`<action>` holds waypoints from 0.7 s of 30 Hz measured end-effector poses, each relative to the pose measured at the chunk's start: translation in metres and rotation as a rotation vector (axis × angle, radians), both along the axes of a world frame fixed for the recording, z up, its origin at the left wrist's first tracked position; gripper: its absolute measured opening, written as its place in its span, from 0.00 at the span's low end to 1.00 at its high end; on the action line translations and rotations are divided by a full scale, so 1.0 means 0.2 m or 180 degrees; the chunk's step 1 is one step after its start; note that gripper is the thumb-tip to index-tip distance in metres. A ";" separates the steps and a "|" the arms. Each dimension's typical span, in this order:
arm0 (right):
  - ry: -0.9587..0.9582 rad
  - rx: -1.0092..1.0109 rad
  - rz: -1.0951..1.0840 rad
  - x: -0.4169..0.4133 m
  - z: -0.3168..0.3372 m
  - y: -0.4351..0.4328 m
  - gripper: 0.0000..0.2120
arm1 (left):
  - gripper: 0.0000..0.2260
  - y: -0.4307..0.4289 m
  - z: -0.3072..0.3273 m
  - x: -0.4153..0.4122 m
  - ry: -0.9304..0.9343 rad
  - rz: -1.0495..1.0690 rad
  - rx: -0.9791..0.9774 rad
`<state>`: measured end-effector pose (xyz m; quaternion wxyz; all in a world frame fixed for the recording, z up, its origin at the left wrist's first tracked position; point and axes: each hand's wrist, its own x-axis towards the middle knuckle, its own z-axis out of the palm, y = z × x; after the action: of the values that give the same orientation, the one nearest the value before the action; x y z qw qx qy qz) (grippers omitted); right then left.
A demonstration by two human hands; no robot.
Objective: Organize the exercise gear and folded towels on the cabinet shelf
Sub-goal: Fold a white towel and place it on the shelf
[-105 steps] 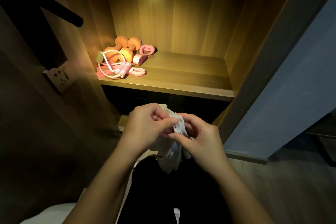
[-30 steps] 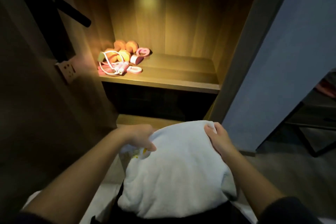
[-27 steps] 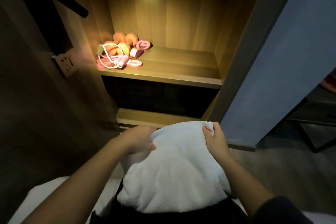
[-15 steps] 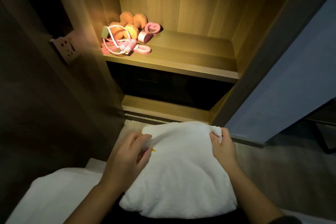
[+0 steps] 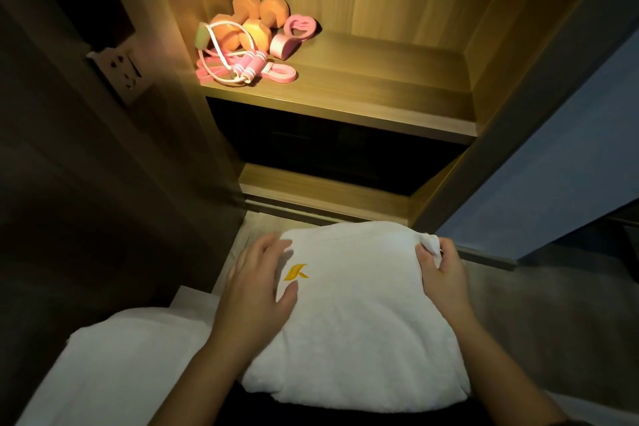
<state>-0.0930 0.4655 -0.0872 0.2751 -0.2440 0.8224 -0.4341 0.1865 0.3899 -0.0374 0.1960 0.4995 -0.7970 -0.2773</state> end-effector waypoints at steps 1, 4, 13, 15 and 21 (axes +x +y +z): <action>0.0013 -0.0002 -0.0002 0.00 0.00 0.00 0.11 | 0.27 -0.02 0.00 -0.01 -0.0065 -0.0018 0.0154; 0.0014 0.0010 0.0016 0.00 0.01 0.00 0.10 | 0.30 -0.08 -0.02 -0.01 -0.0394 0.0052 0.0405; 0.0064 0.0079 0.0135 -0.03 -0.02 -0.01 0.09 | 0.12 -0.09 0.11 -0.02 -0.0806 -0.0271 -0.0442; 0.0062 0.0082 0.0125 -0.03 -0.02 -0.01 0.08 | 0.09 -0.04 0.20 -0.02 -0.0449 -0.0762 -0.0592; 0.0042 0.0070 0.0171 -0.02 -0.01 -0.01 0.11 | 0.09 -0.02 0.34 0.05 -0.0960 -0.1518 0.0277</action>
<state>-0.0979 0.4637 -0.0890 0.2839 -0.2658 0.8220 -0.4159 0.1971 0.3866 0.0310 -0.0171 0.3414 -0.8995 -0.2721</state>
